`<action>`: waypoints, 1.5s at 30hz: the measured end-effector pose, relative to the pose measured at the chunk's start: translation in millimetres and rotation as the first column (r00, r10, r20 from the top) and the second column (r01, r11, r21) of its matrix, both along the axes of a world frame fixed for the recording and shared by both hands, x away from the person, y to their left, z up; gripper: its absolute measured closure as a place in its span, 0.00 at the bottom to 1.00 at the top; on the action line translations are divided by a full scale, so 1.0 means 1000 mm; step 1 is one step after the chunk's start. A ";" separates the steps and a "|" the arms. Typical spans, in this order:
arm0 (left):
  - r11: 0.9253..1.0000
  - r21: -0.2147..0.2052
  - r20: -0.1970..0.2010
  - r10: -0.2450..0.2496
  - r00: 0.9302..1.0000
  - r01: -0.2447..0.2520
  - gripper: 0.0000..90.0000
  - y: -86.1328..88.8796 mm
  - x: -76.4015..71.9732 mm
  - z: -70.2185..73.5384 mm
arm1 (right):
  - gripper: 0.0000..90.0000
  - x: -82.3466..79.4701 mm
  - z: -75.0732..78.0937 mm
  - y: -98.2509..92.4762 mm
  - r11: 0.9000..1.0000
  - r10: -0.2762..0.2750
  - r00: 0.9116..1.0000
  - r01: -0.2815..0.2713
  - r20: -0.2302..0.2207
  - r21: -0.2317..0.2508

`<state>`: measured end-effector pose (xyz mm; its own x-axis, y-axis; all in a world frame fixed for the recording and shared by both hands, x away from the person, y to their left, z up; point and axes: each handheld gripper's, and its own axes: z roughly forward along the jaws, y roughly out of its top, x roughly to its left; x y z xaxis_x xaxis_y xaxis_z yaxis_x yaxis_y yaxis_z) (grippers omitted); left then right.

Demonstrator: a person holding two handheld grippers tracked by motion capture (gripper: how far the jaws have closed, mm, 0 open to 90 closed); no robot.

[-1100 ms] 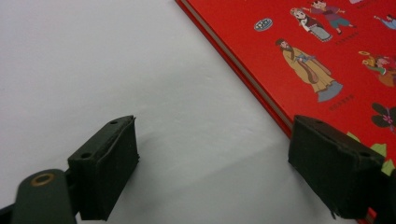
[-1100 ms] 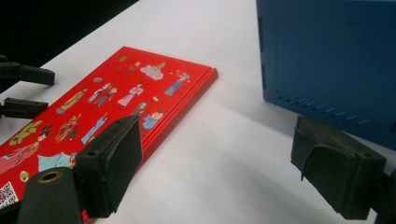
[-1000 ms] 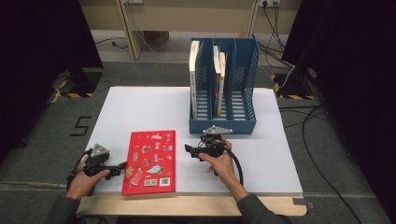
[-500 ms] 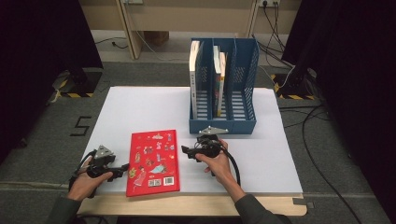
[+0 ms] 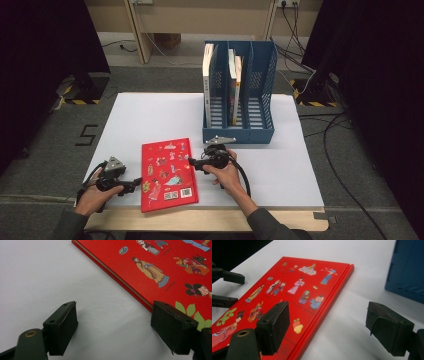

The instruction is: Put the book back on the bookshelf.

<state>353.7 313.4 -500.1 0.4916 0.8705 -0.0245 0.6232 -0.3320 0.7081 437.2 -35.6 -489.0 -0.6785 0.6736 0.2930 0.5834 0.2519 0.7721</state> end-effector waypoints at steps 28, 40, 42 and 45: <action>1.000 0.000 -0.003 -0.002 1.000 0.002 0.21 0.000 0.001 -0.001 | 0.24 0.009 -0.015 0.039 0.997 -0.017 0.996 0.023 -0.089 0.068; 1.000 -0.008 -0.002 0.003 1.000 -0.003 0.20 0.000 0.001 -0.001 | 0.28 -0.005 -0.021 0.029 0.968 -0.074 0.981 0.113 -0.180 0.222; 1.000 -0.009 -0.003 0.005 1.000 -0.005 0.20 0.000 0.001 -0.001 | 0.29 -0.006 -0.022 0.027 0.964 -0.074 0.978 0.121 -0.197 0.236; 1.000 -0.011 0.000 0.006 1.000 -0.006 0.20 0.000 0.001 -0.001 | 0.38 -0.009 -0.023 0.022 0.955 -0.070 0.970 0.132 -0.231 0.265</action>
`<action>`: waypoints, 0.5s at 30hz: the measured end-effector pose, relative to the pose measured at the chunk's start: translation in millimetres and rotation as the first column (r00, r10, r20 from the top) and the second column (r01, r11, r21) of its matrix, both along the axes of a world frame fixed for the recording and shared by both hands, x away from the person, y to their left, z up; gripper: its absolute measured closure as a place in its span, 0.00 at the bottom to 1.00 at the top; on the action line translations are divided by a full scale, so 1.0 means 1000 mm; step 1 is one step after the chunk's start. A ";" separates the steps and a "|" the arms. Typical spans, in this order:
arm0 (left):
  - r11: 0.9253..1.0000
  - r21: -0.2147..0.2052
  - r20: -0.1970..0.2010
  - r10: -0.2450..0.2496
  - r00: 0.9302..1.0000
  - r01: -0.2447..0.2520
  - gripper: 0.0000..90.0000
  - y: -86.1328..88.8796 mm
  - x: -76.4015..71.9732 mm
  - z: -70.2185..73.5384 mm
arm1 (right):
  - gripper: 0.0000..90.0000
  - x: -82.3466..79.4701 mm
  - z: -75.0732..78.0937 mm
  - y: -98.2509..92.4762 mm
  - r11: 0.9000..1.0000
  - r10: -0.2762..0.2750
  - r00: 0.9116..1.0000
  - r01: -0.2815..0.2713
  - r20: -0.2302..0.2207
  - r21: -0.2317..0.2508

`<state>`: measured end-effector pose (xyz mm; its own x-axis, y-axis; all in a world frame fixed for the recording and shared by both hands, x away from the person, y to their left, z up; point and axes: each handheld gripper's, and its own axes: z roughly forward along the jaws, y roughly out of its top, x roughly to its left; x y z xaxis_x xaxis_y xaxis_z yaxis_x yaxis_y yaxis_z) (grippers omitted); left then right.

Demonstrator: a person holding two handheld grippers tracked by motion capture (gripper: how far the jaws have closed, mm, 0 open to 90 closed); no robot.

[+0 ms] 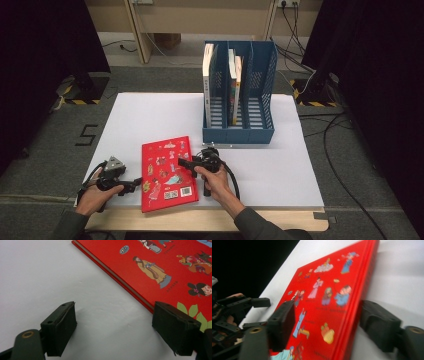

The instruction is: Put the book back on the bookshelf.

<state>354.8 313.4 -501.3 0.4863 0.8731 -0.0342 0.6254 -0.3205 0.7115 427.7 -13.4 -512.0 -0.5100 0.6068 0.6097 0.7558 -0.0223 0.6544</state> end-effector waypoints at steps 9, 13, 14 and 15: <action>1.000 0.002 0.003 -0.006 1.000 0.006 0.19 0.000 0.000 0.000 | 0.53 -0.003 0.006 0.008 0.989 0.144 0.989 -0.144 0.037 -0.017; 1.000 -0.009 0.005 0.001 1.000 -0.001 0.19 0.000 0.000 -0.001 | 0.54 -0.001 0.005 0.005 0.985 0.170 0.984 -0.170 0.042 -0.008; 1.000 -0.012 0.004 0.002 1.000 -0.002 0.19 0.000 0.000 -0.001 | 0.55 0.000 0.005 0.005 0.985 0.174 0.984 -0.174 0.040 -0.003; 1.000 -0.017 0.004 0.004 1.000 -0.004 0.18 0.000 0.000 -0.001 | 0.57 0.000 0.005 0.004 0.985 0.173 0.984 -0.174 0.038 0.008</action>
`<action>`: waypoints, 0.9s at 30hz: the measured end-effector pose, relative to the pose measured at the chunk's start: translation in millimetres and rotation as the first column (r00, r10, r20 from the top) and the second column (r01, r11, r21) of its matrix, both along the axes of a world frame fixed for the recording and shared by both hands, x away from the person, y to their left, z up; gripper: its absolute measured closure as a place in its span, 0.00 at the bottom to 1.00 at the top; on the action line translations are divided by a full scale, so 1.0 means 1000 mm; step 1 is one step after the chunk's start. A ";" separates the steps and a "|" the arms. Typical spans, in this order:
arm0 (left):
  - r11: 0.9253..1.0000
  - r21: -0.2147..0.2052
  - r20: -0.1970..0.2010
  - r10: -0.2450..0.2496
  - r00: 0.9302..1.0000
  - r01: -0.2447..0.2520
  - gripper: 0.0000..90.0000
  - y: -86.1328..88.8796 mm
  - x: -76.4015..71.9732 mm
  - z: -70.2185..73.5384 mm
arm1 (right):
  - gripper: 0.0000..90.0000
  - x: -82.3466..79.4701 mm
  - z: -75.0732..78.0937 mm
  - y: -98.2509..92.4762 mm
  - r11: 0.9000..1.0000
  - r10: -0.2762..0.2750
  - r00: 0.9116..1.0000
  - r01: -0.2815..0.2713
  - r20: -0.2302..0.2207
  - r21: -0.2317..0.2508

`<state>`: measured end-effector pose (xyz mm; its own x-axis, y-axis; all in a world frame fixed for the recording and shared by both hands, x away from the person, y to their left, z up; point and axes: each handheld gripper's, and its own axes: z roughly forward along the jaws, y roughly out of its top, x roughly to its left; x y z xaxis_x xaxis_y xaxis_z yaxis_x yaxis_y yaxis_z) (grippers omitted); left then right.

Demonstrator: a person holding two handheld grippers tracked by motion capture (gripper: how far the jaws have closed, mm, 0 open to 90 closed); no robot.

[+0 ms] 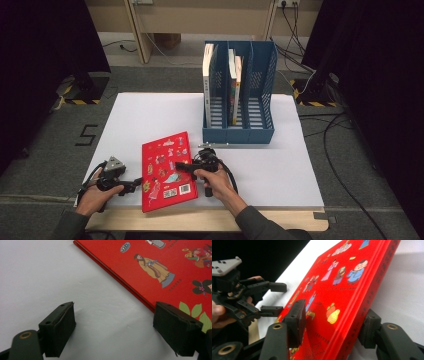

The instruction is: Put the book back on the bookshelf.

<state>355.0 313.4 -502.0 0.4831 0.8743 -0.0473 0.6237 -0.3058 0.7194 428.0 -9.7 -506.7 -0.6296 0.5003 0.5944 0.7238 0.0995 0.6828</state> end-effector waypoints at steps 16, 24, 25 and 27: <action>0.995 -0.073 -0.035 0.070 0.997 -0.072 0.18 0.004 0.001 0.003 | 0.75 -0.001 0.031 -0.003 0.990 0.006 0.993 -0.022 0.116 0.139; 0.992 -0.103 -0.034 0.062 0.997 -0.066 0.35 -0.002 -0.001 0.005 | 0.74 0.002 0.035 -0.006 0.988 0.040 0.997 -0.050 0.071 0.149; 0.992 -0.107 -0.034 0.063 0.997 -0.066 0.35 -0.002 -0.001 0.005 | 0.74 0.003 0.035 -0.007 0.987 0.046 0.997 -0.055 0.065 0.149; 0.992 -0.109 -0.033 0.058 0.998 -0.062 0.37 -0.002 -0.001 0.004 | 0.74 0.004 0.034 -0.008 0.988 0.049 0.998 -0.056 0.049 0.147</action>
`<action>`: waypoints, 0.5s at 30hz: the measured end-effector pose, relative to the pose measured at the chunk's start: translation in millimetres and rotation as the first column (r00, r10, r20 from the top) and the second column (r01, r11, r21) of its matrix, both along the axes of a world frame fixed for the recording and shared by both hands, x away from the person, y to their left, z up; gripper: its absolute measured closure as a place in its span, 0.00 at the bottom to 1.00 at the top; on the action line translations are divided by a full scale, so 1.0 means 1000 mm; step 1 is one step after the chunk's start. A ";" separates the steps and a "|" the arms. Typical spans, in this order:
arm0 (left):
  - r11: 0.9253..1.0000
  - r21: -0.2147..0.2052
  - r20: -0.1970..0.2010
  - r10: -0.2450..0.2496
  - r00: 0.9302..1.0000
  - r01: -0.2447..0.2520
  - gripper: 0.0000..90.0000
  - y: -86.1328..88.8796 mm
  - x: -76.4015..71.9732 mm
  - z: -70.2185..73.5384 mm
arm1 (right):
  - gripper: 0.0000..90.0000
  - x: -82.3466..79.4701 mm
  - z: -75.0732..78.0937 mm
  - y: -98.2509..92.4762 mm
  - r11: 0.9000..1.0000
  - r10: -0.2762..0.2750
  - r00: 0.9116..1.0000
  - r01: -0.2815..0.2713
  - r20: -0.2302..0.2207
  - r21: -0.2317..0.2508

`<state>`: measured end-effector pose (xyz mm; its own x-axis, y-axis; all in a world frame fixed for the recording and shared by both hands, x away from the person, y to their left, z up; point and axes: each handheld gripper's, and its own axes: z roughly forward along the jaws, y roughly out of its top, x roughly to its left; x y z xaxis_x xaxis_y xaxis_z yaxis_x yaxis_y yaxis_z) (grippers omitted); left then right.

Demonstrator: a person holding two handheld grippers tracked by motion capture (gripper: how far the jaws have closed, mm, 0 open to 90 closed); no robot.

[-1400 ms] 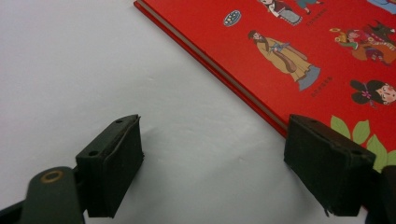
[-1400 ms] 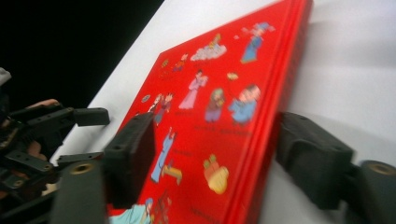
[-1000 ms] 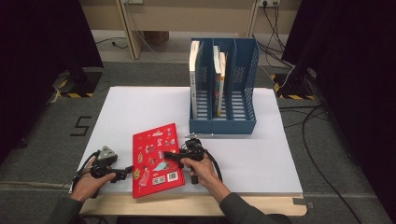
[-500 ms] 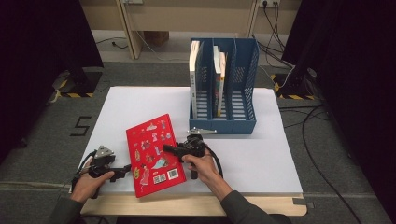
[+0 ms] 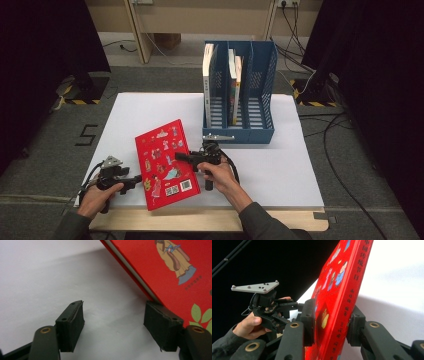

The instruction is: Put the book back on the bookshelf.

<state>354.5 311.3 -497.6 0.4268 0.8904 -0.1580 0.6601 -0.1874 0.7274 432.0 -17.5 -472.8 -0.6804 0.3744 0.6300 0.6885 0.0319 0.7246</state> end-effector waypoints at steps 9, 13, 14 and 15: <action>1.000 0.013 0.009 -0.017 1.000 0.017 0.43 -0.003 0.000 0.000 | 0.72 0.003 0.002 0.000 0.997 0.061 0.998 -0.062 -0.026 -0.035; 1.000 0.026 0.014 -0.016 1.000 0.016 0.46 -0.003 -0.001 0.000 | 0.71 0.003 0.002 0.003 0.995 0.068 0.997 -0.071 -0.044 -0.067; 1.000 0.025 0.014 -0.015 1.000 0.014 0.46 -0.003 0.000 0.000 | 0.70 0.003 0.001 0.004 0.995 0.066 0.996 -0.070 -0.052 -0.073; 1.000 0.024 0.014 -0.013 1.000 0.012 0.47 -0.003 0.000 0.000 | 0.68 0.004 0.001 0.004 0.994 0.066 0.996 -0.071 -0.062 -0.081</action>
<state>354.4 308.4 -497.8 0.4399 0.8885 -0.1305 0.6476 -0.2132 0.7316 435.9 -13.5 -472.0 -0.6688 0.3810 0.6383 0.7241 0.1393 0.6755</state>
